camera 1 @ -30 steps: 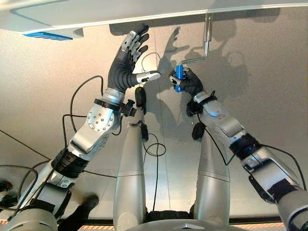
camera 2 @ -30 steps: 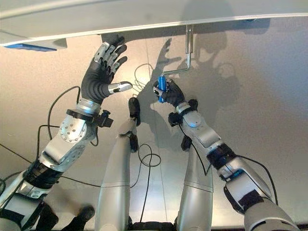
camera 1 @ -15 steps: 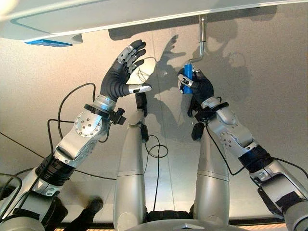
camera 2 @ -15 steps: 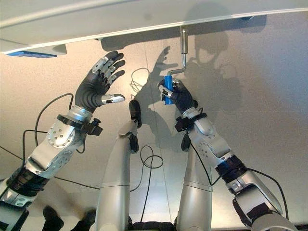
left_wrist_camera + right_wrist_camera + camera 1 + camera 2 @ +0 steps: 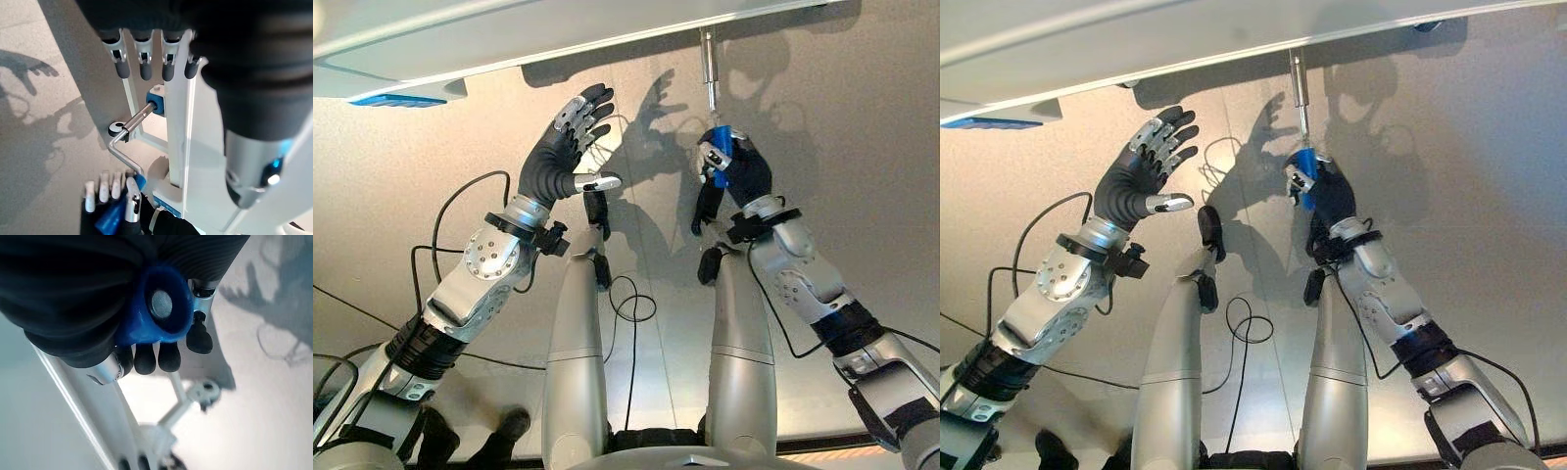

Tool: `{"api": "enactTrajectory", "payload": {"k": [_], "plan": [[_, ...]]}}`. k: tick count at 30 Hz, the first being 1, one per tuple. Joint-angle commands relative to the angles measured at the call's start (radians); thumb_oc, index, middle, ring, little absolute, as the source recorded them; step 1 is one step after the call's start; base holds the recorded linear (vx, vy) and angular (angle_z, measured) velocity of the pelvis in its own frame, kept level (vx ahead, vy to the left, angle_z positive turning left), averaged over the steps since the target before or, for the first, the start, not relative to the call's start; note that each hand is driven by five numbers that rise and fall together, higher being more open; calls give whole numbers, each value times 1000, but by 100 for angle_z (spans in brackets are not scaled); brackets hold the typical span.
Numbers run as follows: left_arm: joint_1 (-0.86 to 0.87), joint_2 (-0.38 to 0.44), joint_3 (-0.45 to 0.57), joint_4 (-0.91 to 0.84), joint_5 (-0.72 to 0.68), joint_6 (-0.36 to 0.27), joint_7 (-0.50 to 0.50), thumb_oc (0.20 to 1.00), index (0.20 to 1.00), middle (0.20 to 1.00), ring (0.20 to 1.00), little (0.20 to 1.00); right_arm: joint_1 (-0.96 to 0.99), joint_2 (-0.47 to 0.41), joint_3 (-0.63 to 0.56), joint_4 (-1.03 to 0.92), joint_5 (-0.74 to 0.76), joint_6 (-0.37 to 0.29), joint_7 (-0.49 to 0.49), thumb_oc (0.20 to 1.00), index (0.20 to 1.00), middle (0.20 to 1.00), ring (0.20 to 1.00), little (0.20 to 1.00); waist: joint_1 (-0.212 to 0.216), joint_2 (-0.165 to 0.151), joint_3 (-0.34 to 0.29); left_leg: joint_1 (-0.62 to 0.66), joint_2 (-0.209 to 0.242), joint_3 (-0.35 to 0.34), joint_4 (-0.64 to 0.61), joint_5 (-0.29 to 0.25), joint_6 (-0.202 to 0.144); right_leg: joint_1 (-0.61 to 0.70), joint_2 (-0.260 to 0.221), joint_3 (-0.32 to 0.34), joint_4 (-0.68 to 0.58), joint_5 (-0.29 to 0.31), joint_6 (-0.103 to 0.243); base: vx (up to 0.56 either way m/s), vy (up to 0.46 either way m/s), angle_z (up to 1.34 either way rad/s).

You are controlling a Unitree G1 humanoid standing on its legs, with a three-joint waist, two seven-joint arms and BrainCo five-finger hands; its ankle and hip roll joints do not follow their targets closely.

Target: Raise the hospital bed

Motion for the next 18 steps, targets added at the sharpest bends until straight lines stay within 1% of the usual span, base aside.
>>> {"api": "enactTrajectory", "payload": {"k": [1,4,8,13,16,18], "plan": [[28,3,21,-138,-7,-61,-22,1000,1000,1000,1000,1000,-165,-51,-160,-31,-19,-134,-77,200,200,200,200,200,5,-2,-30,16,-1,-1,-73,25,-10,41,-10,8,-4,24,98,12,-6,-5],[26,2,17,-137,-10,-62,-24,1000,1000,1000,1000,1000,-166,-64,-169,17,-20,-131,-87,200,200,200,200,200,3,0,-30,17,1,-1,-79,26,-10,38,-7,11,-4,22,97,10,-9,-4],[33,-9,25,-140,-20,-64,-33,1000,1000,1000,1000,1000,-161,-85,-211,108,-35,-128,-110,200,200,200,200,200,0,7,-30,19,3,1,-87,26,-12,35,-5,12,-4,18,96,13,-19,-5],[33,-18,23,-140,-16,-61,-38,1000,1000,1000,1000,1000,-169,-105,-236,167,-48,-128,-118,200,200,200,200,200,-2,11,-30,19,3,0,-90,25,-13,31,-3,12,1,14,94,3,-4,-1],[26,-15,16,-142,-17,-66,-40,1000,1000,1000,1000,1000,-209,-144,-222,290,-94,-107,-144,200,200,200,200,200,1,17,-30,18,3,-3,-93,26,-15,25,-1,14,7,10,91,0,0,0],[18,-15,2,-146,-19,-67,-42,1000,1000,1000,1000,1000,-242,-167,-191,393,-137,-81,-162,200,200,200,200,200,3,21,-30,14,3,-4,-94,27,-17,18,0,14,11,8,89,0,0,0]]}}
